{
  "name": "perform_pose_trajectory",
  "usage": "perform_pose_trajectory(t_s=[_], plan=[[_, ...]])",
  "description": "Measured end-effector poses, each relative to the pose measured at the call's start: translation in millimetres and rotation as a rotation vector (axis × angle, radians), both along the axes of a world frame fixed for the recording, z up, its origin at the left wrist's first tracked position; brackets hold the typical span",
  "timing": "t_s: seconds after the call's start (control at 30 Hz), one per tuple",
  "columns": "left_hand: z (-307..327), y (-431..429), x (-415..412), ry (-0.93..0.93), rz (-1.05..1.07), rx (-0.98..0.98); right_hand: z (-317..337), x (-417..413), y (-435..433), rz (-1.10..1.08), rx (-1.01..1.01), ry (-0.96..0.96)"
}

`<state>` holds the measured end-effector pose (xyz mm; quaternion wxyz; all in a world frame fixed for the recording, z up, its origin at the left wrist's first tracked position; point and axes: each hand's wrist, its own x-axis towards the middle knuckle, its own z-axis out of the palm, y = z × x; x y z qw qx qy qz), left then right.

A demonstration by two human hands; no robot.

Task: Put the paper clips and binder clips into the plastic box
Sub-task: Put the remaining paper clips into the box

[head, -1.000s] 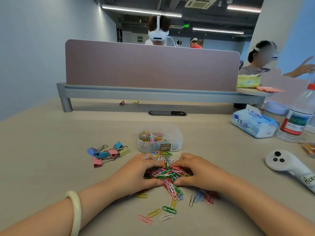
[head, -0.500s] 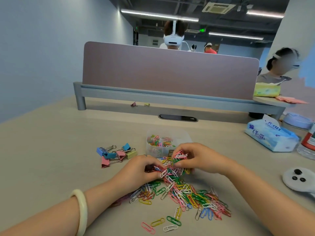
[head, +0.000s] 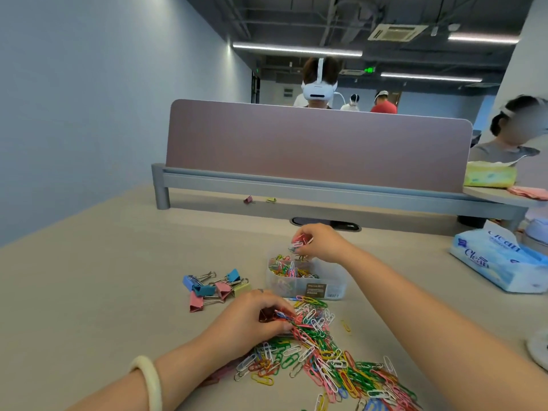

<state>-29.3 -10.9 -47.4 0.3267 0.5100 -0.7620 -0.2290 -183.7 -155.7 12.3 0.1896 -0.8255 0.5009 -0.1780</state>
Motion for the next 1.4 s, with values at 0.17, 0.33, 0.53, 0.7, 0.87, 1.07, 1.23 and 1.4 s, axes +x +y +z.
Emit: perform_pose_trajectory(t_s=[0.17, 0.33, 0.53, 0.7, 0.87, 1.07, 1.23, 1.4], plan=[[1, -1, 0, 0.009, 0.019, -0.014, 3, -3, -2, 0.048, 0.082, 0.066], [11, -5, -4, 0.081, 0.037, 0.007, 9, -12, 9, 0.026, 0.029, -0.042], [42, -36, -13, 0.207, 0.067, 0.024, 10, -38, 49, -0.017, -0.075, -0.289], [53, -85, -15, 0.132, 0.172, -0.050, -2, -54, 85, -0.022, -0.053, -0.309], [46, -123, -13, -0.095, 0.196, -0.050, -22, -61, 102, 0.006, -0.010, -0.148], [38, -136, -13, -0.249, 0.147, -0.028, -44, -62, 117, 0.114, 0.005, 0.012], [43, -125, -5, -0.426, 0.068, -0.098, -49, -51, 122, 0.226, -0.008, 0.037], [59, -81, -2, -0.345, 0.001, -0.232, -44, -51, 128, 0.168, 0.135, -0.231]])
